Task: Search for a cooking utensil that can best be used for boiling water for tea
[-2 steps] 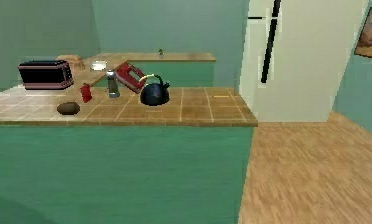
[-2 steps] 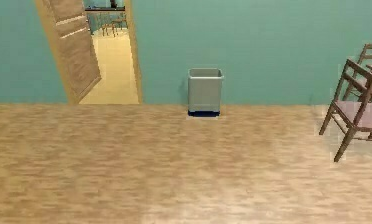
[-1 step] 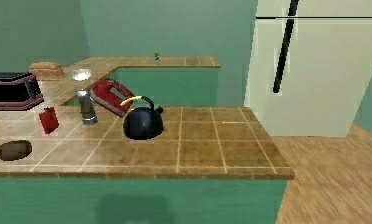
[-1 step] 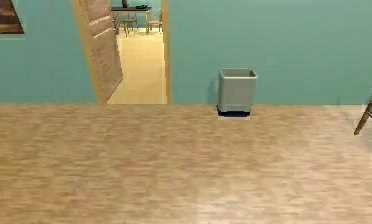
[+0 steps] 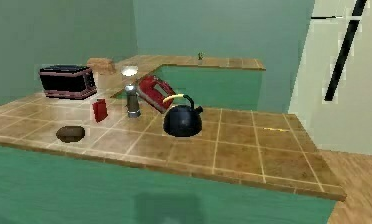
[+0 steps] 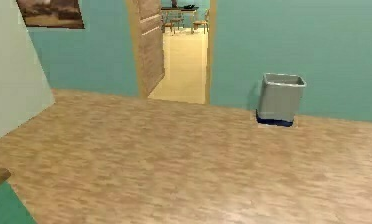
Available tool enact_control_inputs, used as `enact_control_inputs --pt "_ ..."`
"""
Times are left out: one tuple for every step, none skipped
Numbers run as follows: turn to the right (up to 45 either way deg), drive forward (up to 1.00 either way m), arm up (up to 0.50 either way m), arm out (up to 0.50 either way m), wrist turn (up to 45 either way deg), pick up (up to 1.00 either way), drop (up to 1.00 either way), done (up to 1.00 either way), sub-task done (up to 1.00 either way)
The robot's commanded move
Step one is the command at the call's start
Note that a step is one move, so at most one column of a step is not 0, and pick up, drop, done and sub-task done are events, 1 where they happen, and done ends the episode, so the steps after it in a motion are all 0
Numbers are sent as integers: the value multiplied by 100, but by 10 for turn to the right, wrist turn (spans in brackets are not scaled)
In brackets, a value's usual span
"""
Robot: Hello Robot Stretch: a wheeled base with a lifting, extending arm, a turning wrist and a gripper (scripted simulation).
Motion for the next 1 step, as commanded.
enact_control_inputs --pt "0 0 0 0 0 0 0 100 0"
